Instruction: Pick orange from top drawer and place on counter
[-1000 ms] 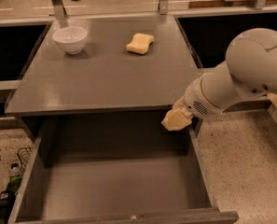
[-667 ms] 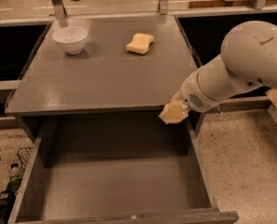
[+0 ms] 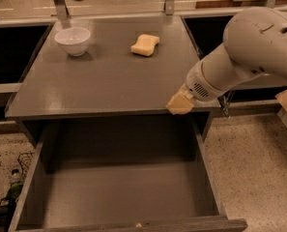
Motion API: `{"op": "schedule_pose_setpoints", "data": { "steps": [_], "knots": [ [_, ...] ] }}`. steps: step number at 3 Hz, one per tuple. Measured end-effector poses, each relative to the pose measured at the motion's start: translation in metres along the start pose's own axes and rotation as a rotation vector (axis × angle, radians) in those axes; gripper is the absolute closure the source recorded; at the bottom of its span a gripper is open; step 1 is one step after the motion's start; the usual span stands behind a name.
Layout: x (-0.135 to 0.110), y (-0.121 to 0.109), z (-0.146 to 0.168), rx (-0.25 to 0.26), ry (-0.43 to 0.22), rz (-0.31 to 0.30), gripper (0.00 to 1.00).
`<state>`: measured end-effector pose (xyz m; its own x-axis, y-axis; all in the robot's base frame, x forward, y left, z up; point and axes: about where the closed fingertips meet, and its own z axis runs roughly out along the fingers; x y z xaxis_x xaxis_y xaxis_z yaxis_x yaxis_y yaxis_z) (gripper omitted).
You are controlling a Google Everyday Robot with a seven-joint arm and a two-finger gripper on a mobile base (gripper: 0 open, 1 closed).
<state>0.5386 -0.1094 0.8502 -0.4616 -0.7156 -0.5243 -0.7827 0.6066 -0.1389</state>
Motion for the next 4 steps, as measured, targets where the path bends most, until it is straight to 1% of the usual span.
{"op": "schedule_pose_setpoints", "data": {
  "steps": [1, 2, 3, 4],
  "knots": [
    [0.000, 0.000, 0.000, 0.000, 0.000, 0.000, 1.00],
    [-0.020, -0.015, 0.000, 0.027, -0.023, -0.003, 1.00],
    [-0.035, -0.022, 0.020, 0.032, -0.020, -0.016, 1.00],
    [-0.035, -0.022, 0.020, 0.032, -0.020, -0.016, 1.00]
  ]
}}
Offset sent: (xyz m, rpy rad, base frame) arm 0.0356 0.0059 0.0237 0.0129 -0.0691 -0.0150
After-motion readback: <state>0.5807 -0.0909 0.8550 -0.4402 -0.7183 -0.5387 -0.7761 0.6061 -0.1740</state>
